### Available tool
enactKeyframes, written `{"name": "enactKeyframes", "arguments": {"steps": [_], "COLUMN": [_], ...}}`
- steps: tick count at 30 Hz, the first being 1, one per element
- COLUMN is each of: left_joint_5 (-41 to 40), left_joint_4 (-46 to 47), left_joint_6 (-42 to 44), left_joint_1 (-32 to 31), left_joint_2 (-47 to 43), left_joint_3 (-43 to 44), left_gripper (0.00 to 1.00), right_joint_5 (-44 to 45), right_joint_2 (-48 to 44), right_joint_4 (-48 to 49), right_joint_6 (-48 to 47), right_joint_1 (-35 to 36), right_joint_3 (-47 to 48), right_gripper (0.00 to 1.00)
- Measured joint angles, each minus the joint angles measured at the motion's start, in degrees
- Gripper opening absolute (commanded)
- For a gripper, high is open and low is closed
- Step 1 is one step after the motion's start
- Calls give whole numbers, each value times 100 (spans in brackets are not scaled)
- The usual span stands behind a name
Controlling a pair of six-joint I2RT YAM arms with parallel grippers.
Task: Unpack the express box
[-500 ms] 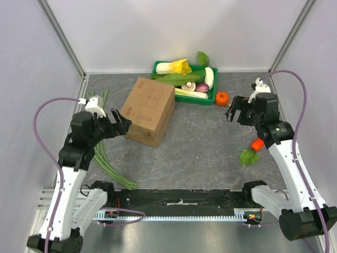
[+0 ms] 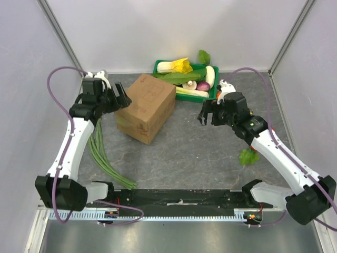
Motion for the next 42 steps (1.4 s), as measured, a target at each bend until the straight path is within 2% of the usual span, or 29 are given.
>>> {"name": "enactKeyframes", "arguments": {"steps": [3,9,14,19,23,27,32,37,42], "left_joint_5": [-120,-122,-317,-964,-1298,-1370,-752,623,2013], "left_joint_4": [35,162,76,-85,-127,-55,260,957,1626], "left_joint_6": [70,223,229,219,234,452,634,632,595], "left_joint_1": [157,295,289,254,256,284,634,1213,1333], "left_joint_2": [361,857,817,448,94,199,890,1714,2173], "left_joint_3": [498,1237,1226,1073,951,953,1012,999,809], "left_gripper": [89,83,82,83,88,89,89,87,88], "right_joint_5": [98,315,573,796,852,817,656,358,249], "right_joint_2": [192,577,918,1174,1517,1950,2273,2411,2411], "right_joint_4": [280,584,708,822,933,1091,1318,1478,1537], "right_joint_6": [151,313,422,525,542,531,433,225,-35], "right_joint_1": [433,831,929,966,1023,1204,1491,1681,1696], "right_joint_3": [0,31,105,216,428,697,868,916,916], "right_gripper": [98,98,98,98,98,98,98,98,98]}}
